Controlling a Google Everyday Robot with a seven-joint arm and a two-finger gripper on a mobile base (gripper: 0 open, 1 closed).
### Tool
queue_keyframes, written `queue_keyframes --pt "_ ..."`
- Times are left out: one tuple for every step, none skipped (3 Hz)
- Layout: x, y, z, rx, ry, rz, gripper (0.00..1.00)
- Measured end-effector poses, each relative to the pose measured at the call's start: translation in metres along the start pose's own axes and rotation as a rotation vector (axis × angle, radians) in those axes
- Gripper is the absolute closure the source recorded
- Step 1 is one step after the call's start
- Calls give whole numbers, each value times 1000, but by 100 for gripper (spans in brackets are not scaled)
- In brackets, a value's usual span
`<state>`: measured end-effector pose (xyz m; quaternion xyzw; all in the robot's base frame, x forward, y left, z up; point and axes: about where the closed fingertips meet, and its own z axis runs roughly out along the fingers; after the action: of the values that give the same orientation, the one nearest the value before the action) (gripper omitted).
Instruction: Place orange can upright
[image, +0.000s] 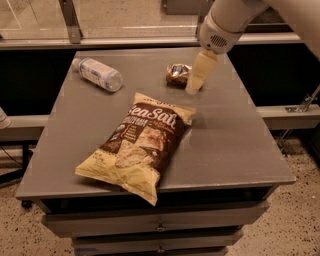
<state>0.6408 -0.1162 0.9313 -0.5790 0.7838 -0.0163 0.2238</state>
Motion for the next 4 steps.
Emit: queue_keyframes --pt "-22 -29 33 22 -1 -3 0" --pt "-31 -50 64 32 10 -5 0" --pt "-30 -59 94 22 34 0 0" --pt "-26 -64 117 10 58 8 0"
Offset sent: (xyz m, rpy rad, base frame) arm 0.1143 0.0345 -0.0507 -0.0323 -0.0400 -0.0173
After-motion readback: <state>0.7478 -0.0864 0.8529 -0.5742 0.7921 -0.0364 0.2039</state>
